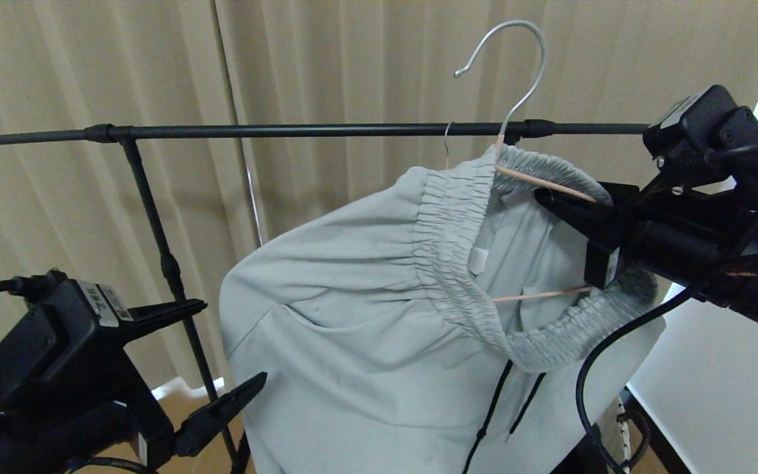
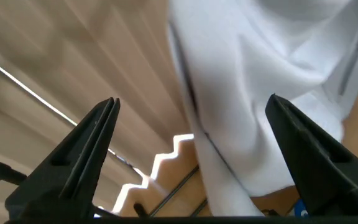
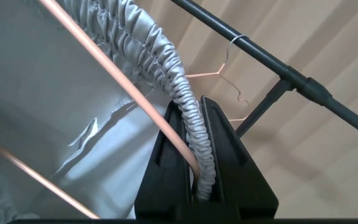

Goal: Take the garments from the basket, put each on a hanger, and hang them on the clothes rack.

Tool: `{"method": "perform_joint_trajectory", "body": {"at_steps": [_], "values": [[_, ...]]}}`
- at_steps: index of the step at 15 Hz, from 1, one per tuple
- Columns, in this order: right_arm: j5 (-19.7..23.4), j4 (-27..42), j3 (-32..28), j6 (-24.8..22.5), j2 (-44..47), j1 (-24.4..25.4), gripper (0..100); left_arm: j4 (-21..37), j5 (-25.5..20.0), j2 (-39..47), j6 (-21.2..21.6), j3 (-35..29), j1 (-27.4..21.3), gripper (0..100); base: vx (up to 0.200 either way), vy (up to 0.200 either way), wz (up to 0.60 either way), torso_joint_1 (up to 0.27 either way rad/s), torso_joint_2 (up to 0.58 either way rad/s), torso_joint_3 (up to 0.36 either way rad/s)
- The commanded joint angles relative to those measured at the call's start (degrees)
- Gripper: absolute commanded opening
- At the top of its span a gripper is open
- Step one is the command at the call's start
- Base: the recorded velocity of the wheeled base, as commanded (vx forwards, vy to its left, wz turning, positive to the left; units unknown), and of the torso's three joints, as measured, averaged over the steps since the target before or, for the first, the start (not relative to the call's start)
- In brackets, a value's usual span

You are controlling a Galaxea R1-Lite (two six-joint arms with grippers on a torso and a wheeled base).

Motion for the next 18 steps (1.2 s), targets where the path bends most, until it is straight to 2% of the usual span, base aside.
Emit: {"method": "perform_joint_trajectory", "body": {"at_steps": [1, 3, 5, 6, 8, 11, 13, 14, 16, 18], "values": [[0.0, 0.1, -0.1, -0.1, -0.1, 0.7, 0, 0.0, 0.0, 3.2, 0.1, -1.3, 0.0, 0, 0.000, 0.000, 0.00, 0.000, 0.00, 0.000], [-0.2, 0.2, -0.3, -0.1, -0.1, 0.8, 0, -0.1, 0.1, 3.2, 0.1, -1.3, 0.2, 0, 0.000, 0.000, 0.00, 0.000, 0.00, 0.000], [-0.4, 0.3, -0.6, -0.1, -0.1, 0.4, 0, -0.1, 1.3, 3.0, 0.7, -0.7, 3.3, 0, 0.000, 0.000, 0.00, 0.000, 0.00, 0.000], [-0.9, 0.7, -0.1, -0.1, -0.3, 0.2, 0, -0.1, 2.7, 2.7, 3.8, 0.8, 8.1, 0, 0.000, 0.000, 0.00, 0.000, 0.00, 0.000], [-2.3, 3.6, -0.4, -0.1, -1.5, -0.4, 0, -0.1, 2.7, 1.3, 10.6, 2.5, 14.7, 0, 0.000, 0.000, 0.00, 0.000, 0.00, 0.000], [-2.3, 4.0, -0.8, -0.1, -1.9, -0.4, 0, -0.1, 2.6, 0.0, 10.7, 2.6, 16.1, 0, 0.000, 0.000, 0.00, 0.000, 0.00, 0.000], [-2.3, 4.2, -0.8, -0.1, -1.6, -0.4, 0, 0.0, 2.5, -0.4, 9.0, 2.6, 15.6, 0, 0.000, 0.000, 0.00, 0.000, 0.00, 0.000], [-2.4, 4.2, -0.9, -0.1, -1.6, -0.4, 0, 0.0, 2.4, -0.8, 7.5, 2.3, 14.9, 100, 0.000, 0.000, 0.00, 0.000, 0.00, 0.000], [-2.5, 4.5, -1.0, -0.1, -1.4, -0.4, 0, -0.1, 2.4, -1.6, 5.6, 2.1, 12.0, 100, 0.000, 0.000, 0.00, 0.000, 0.00, 0.000], [-4.3, 8.3, -2.4, -0.1, -1.3, -0.4, 0, -0.1, 2.0, -5.8, 1.8, 3.6, 9.9, 100, 0.000, 0.000, 0.00, 0.000, 0.00, 0.000]]}}
